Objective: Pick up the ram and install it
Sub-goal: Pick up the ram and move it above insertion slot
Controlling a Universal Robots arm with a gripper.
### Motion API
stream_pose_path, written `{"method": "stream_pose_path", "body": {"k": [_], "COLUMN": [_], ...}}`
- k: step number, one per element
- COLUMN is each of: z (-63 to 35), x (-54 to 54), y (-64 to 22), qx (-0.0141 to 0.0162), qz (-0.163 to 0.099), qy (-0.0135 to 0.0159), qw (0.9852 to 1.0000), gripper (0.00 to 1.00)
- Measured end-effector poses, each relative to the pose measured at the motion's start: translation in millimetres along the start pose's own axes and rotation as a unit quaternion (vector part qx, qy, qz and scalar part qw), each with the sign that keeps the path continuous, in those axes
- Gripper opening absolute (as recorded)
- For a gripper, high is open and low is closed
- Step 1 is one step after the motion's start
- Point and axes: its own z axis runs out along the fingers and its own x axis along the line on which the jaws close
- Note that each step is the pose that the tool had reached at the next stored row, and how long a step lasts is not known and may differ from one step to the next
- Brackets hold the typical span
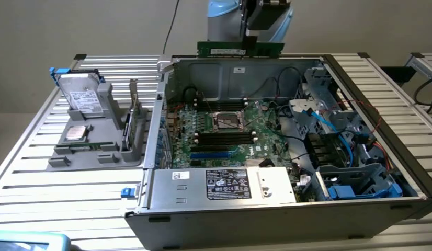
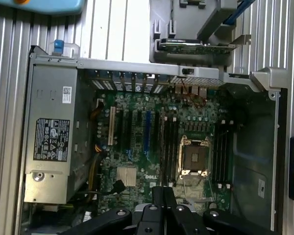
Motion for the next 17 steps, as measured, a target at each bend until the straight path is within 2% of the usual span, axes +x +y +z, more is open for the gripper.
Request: {"method": "stream_pose_path", "body": {"k": [4, 6, 11, 17], "z": [6.1, 9.5, 18.7, 30.5], "x": [1.2, 1.7, 1.2, -6.6], "y": [-18.4, -22.9, -23.4, -18.0], "qx": [-0.0001, 0.0, 0.0002, 0.0005], "qz": [0.0, 0.0, 0.003, 0.007], "qy": [0.0002, 0.0002, -0.0001, -0.0003], "qw": [1.0, 1.0, 1.0, 1.0], "gripper": [0.13, 0.13, 0.13, 0.13]}}
